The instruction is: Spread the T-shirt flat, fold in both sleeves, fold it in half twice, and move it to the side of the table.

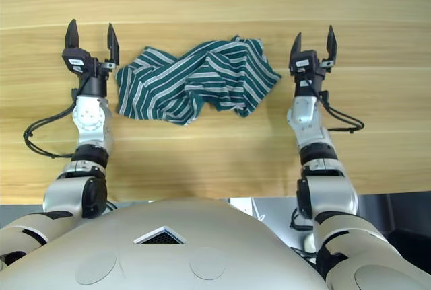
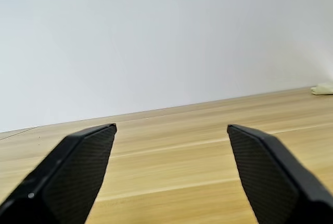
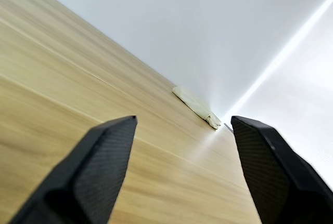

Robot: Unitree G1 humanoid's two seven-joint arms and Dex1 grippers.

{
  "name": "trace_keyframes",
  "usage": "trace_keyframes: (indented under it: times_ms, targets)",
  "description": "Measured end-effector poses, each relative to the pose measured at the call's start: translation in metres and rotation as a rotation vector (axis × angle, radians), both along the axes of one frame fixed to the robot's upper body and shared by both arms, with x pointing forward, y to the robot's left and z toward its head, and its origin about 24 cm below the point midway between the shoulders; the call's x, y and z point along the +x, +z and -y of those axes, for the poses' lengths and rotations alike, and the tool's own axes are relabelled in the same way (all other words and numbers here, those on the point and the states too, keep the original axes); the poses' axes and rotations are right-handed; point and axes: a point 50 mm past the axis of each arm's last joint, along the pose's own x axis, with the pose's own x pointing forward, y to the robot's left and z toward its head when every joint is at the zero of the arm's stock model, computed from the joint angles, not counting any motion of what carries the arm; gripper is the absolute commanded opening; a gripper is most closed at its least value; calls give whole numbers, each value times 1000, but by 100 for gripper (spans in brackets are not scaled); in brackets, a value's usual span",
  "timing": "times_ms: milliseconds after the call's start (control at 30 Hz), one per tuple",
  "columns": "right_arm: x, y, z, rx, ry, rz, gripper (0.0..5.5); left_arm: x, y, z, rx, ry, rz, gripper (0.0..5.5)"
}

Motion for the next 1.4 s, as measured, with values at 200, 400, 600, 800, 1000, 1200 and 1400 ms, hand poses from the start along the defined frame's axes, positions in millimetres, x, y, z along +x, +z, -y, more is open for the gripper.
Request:
trace_keyframes:
  times_ms: [200,400,600,800,1000,1200,1400]
  targets:
    - [-1,0,0,0,-1,-1,360,0,1,-1,-19,-3,4,399]
    - [-1,1,0,3,5,9,371,-1,-1,-1,-29,-5,-8,399]
    - [-1,2,0,4,1,18,371,-1,-1,-1,-28,-8,-9,399]
    - [-1,2,0,7,-10,24,371,0,-2,0,-50,-25,-24,399]
    - [-2,2,2,19,-8,20,371,0,-1,2,-61,-38,-24,399]
    - [-2,1,-1,3,8,17,371,1,-4,2,-97,-46,-54,399]
    - [-3,-1,-3,6,27,6,371,3,-7,5,-148,-74,-91,399]
